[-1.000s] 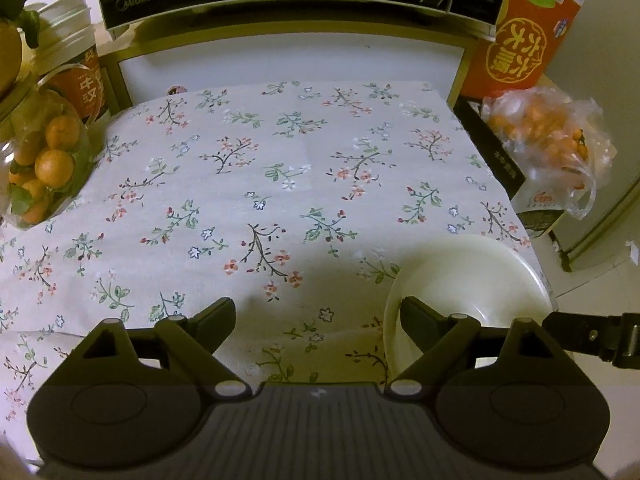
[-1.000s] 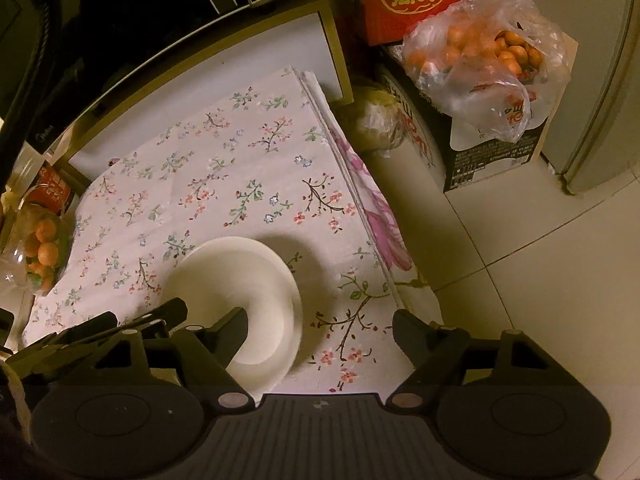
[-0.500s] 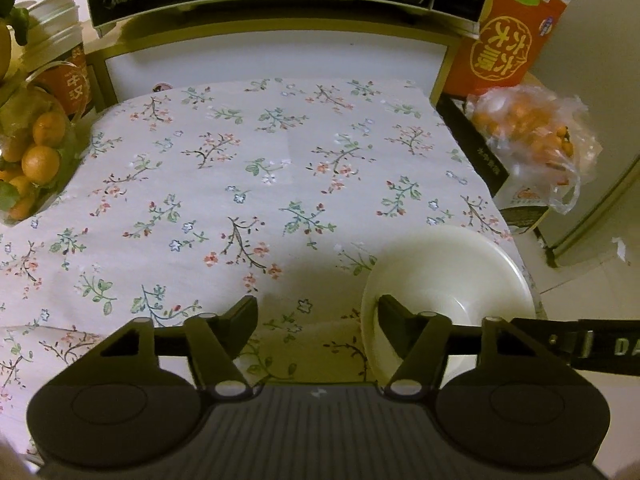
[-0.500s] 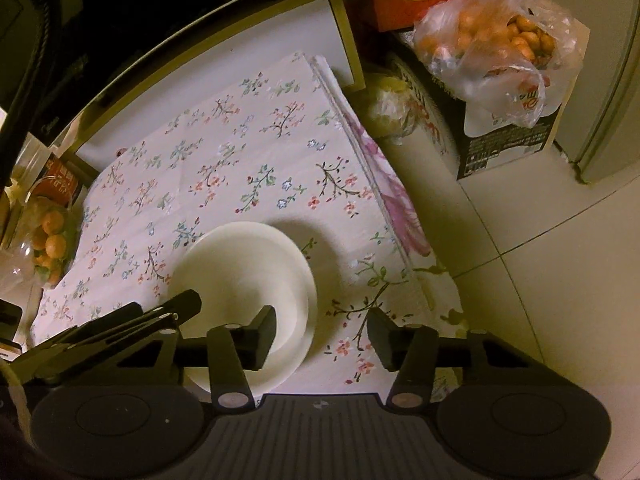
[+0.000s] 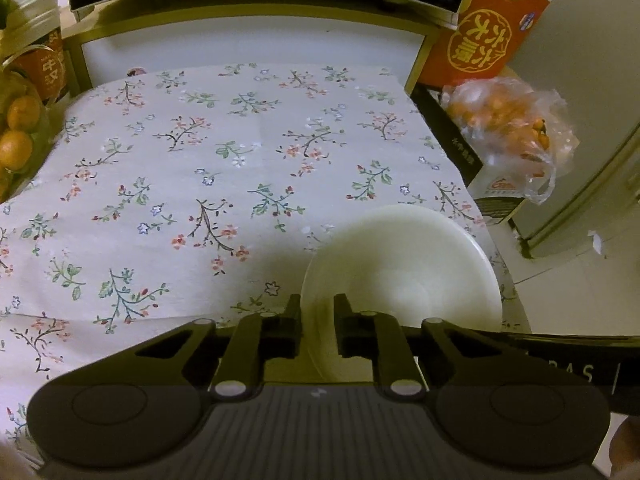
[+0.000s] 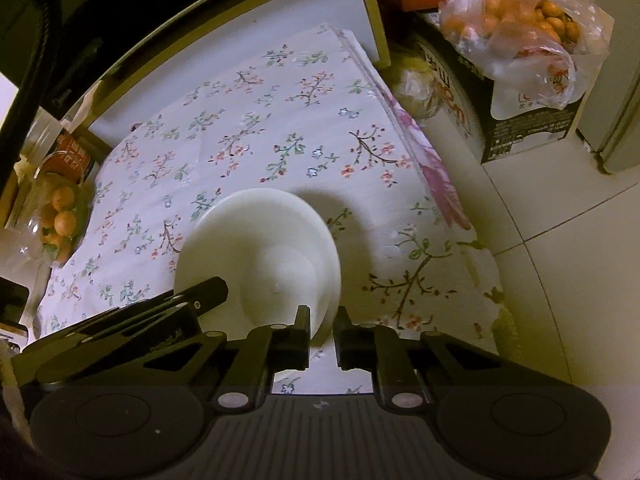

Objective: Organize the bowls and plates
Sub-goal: 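Lift the small cream bowl with both grippers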

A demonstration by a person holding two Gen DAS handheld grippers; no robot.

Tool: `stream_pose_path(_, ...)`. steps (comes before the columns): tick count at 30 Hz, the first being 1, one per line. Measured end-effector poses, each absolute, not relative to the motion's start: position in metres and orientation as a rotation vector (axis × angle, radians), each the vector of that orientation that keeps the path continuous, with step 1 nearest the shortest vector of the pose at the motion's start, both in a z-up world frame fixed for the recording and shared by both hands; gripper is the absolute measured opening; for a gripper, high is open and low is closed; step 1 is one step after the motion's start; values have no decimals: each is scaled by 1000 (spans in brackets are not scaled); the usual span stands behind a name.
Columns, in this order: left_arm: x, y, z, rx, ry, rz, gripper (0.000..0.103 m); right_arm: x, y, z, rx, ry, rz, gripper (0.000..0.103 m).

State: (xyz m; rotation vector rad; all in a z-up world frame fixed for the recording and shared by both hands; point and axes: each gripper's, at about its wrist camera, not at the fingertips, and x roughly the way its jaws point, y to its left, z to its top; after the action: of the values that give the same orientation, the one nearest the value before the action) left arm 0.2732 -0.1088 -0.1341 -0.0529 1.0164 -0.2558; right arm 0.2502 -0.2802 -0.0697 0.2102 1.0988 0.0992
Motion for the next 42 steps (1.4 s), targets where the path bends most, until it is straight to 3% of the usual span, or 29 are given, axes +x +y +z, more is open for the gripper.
stream_pose_path(6, 270, -108, -130, -49, 1004, -268, 10, 250, -279, -69, 203, 1091, 86, 9)
stream_pose_path(42, 242, -109, -87, -41, 895, -283, 10, 223, -274, -29, 166, 951, 94, 9)
